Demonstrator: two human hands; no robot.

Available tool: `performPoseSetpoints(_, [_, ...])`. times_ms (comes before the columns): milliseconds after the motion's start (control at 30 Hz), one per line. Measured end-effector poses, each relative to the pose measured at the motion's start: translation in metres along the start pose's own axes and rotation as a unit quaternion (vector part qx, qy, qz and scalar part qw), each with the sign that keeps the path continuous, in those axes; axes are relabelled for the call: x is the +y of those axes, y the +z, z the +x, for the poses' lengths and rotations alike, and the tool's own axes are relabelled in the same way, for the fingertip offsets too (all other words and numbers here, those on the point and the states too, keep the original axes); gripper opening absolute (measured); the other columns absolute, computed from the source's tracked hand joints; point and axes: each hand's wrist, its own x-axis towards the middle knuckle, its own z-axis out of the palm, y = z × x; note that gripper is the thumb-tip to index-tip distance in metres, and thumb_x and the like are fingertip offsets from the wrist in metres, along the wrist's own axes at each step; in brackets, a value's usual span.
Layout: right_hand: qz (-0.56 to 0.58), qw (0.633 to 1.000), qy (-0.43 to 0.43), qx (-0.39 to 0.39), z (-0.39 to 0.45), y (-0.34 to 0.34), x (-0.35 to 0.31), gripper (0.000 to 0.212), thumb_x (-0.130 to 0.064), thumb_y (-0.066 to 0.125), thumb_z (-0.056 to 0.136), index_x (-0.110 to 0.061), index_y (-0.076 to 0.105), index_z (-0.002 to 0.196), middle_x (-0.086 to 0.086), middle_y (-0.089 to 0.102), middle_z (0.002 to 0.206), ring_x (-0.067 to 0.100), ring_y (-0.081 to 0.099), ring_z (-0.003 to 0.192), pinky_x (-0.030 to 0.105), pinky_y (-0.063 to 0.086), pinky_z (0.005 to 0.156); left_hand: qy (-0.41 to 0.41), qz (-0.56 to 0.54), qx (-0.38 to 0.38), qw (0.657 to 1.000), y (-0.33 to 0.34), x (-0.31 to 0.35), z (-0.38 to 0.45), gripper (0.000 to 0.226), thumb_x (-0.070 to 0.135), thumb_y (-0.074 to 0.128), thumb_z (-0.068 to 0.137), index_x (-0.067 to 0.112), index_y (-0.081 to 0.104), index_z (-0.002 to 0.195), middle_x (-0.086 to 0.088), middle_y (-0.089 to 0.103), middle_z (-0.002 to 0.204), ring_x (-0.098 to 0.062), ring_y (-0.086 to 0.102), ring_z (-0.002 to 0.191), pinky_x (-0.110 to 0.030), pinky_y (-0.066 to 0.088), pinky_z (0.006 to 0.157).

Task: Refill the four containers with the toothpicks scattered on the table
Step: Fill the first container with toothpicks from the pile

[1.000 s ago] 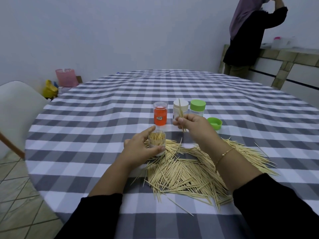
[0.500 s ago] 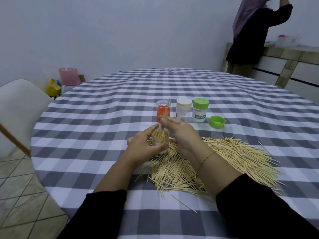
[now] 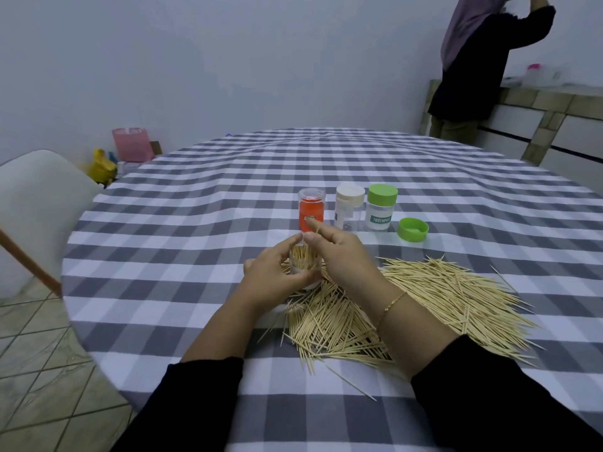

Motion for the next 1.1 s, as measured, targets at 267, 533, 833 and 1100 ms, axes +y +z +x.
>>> performPoseSetpoints(267, [-0.211, 0.971, -0.11, 0.037, 0.001, 0.009, 0.008, 0.04, -0.029, 0.039, 0.101, -0.026, 0.043, 0.141, -0.006, 0.044, 0.144, 0.012, 0.032, 0.136, 0.043, 0.018, 0.115, 0.0, 0.005, 0.002, 1.0, -0.001, 0.003, -0.002, 0.078, 0.064, 0.059, 0.064, 0.048, 0.042, 0.138, 0.015, 0.061, 0.124, -0.011, 0.051, 0.122, -0.045, 0.033, 0.11])
performPoseSetpoints(533, [-0.345, 0.937, -0.058, -0.001, 0.003, 0.009, 0.005, 0.04, -0.028, 0.034, 0.101, -0.033, 0.045, 0.139, -0.01, 0.029, 0.154, 0.011, 0.016, 0.142, 0.041, 0.012, 0.109, 0.009, 0.008, 0.006, 1.0, -0.004, 0.009, -0.005, 0.059, 0.049, 0.057, 0.07, 0.05, 0.048, 0.128, 0.034, 0.055, 0.094, -0.003, 0.052, 0.108, -0.048, 0.035, 0.106])
performPoseSetpoints(833, [-0.249, 0.968, -0.025, 0.0, -0.004, -0.041, -0.003, 0.044, -0.014, 0.042, 0.094, -0.029, 0.053, 0.133, -0.004, 0.053, 0.138, 0.021, 0.055, 0.119, 0.043, 0.044, 0.101, -0.022, 0.023, 0.005, 0.999, -0.002, 0.002, 0.0, 0.079, 0.052, 0.074, 0.076, 0.04, 0.036, 0.145, 0.004, 0.05, 0.143, -0.021, 0.04, 0.134, -0.05, 0.03, 0.111])
performPoseSetpoints(1100, [-0.592, 0.796, 0.04, -0.121, -0.006, -0.073, 0.011, 0.044, -0.027, 0.039, 0.097, -0.031, 0.04, 0.141, 0.0, 0.041, 0.146, 0.024, 0.03, 0.135, 0.044, 0.022, 0.105, -0.029, 0.027, 0.005, 0.999, 0.0, -0.003, 0.005, 0.08, 0.053, 0.074, 0.076, 0.043, 0.035, 0.145, 0.003, 0.048, 0.145, -0.027, 0.037, 0.135, -0.052, 0.031, 0.11])
